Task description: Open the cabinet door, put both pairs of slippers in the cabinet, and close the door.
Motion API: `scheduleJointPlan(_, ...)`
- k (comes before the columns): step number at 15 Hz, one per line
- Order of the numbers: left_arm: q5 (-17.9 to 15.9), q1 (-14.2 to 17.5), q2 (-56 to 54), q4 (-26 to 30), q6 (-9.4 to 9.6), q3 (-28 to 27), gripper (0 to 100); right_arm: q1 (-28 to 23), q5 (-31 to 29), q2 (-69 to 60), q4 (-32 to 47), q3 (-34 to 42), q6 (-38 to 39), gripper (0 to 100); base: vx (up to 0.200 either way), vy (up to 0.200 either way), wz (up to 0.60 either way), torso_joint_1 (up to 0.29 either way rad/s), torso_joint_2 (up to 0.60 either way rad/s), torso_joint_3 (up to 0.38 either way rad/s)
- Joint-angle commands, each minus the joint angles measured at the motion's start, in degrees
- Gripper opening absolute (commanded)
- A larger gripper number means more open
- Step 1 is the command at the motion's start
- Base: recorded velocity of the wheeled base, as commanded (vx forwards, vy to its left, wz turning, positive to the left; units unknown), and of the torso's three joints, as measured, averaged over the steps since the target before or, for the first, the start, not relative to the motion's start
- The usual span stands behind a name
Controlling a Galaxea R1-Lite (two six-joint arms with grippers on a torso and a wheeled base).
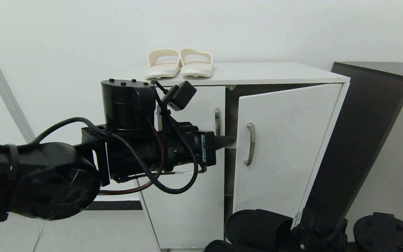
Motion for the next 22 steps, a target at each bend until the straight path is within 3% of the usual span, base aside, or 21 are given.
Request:
scheduleJointPlan(1,-0.1,1.7,1.3,-0.3,-1.79,-0.9,0,0.2,-0.1,-0.1,0.0,0.0,0.0,0,0.000,0.000,0.00,0.000,0.00,0.000)
scheduleJointPlan(3,0.3,2.3,5.4,-4.0,-6.01,-3.5,0,0.6,-0.1,-0.1,0.0,0.0,-0.1,0,0.000,0.000,0.00,0.000,0.00,0.000)
scheduleJointPlan(4,0.3,2.5,7.5,-6.2,-7.06,-4.5,0,0.7,-0.1,0.0,0.1,0.0,-0.1,0,0.000,0.000,0.00,0.000,0.00,0.000)
scheduleJointPlan(11,0.4,2.1,15.7,-6.8,-7.15,-11.7,0,3.1,-0.1,0.5,0.3,0.2,-0.1,0,0.000,0.000,0.00,0.000,0.00,0.000)
scheduleJointPlan(14,0.9,1.5,16.5,-7.0,-7.15,-12.2,0,4.5,-0.2,1.7,0.1,0.4,-0.1,0,-0.200,0.000,0.00,0.004,0.00,0.001)
scheduleJointPlan(15,1.2,0.6,16.2,-7.1,-7.15,-11.8,0,4.5,-0.2,1.7,0.1,0.5,-0.1,0,-0.200,0.000,0.00,-0.002,0.00,0.002)
scheduleJointPlan(19,2.8,-7.8,10.7,-7.8,-6.71,-6.9,0,4.8,-0.2,1.7,0.1,0.6,-0.1,0,-0.200,0.000,0.00,-0.002,0.00,0.000)
scheduleJointPlan(22,3.2,-8.1,10.4,-8.9,-6.71,-6.3,0,4.8,-0.2,1.6,0.1,0.6,0.0,0,-0.067,0.000,0.00,-0.002,0.00,0.001)
